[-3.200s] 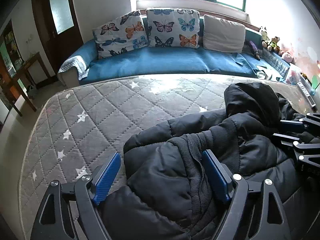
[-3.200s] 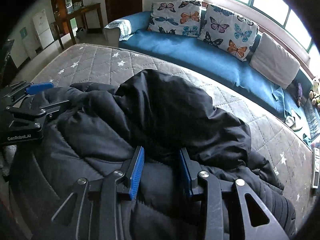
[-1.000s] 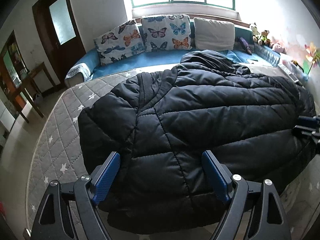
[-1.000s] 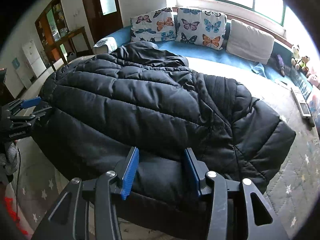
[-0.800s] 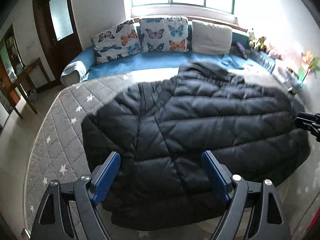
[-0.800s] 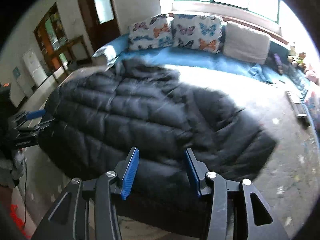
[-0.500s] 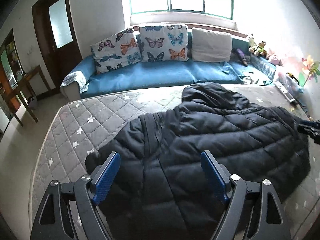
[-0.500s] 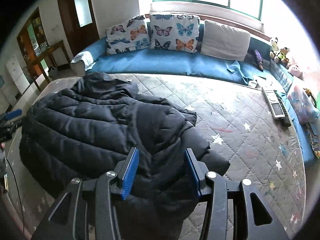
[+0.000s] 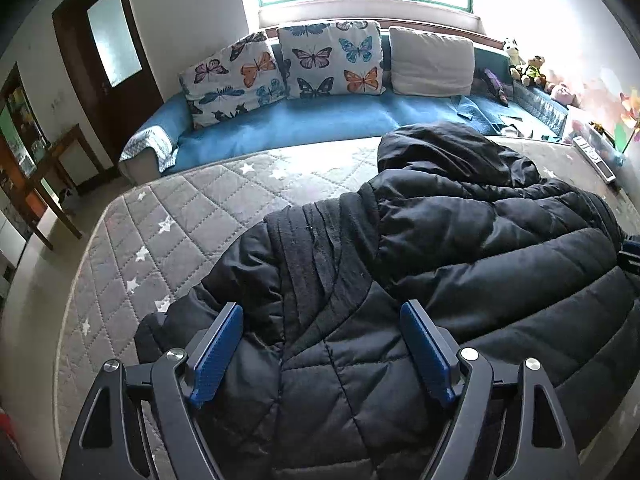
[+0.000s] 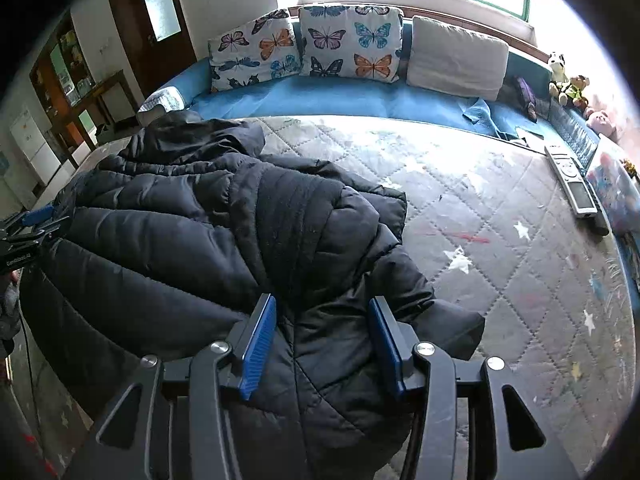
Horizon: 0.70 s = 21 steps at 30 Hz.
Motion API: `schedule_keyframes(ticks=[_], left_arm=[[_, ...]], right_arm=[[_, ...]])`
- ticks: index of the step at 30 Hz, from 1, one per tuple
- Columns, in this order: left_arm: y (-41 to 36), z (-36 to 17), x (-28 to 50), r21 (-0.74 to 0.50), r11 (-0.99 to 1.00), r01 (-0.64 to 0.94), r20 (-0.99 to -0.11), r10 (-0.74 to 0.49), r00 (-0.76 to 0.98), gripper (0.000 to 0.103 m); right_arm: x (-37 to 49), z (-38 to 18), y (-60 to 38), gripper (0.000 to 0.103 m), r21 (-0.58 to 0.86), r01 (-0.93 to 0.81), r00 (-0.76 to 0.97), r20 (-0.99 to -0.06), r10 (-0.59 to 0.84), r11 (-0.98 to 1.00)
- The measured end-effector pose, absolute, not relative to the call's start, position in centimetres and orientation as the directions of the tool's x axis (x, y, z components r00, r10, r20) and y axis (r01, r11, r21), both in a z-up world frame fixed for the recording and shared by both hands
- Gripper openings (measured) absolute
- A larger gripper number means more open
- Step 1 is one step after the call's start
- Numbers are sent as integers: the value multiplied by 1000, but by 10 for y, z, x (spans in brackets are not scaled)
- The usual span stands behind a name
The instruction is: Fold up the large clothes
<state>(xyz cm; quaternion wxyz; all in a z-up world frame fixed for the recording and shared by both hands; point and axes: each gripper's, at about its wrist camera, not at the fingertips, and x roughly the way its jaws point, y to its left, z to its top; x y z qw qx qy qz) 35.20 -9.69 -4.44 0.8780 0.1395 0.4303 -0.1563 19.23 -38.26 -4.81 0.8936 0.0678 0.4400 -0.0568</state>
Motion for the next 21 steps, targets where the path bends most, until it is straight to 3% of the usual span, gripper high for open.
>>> schedule_keyframes(ticks=[7,12,21], left_arm=[[-92,-42,354,95,912,399,-800,-168,576,87],[-79,-25,339,59,918,392,-789,-198,582,87],[-9,9,328,-155,922,356,-771,-338,539,89]], right_arm=[[176,-32,-387,56,118,175,656,-754,-27,977],[158,-16,-391,76,163,183,688,-725,-7,970],[132,-22,-409,90,357,188,677,-722,143,915]])
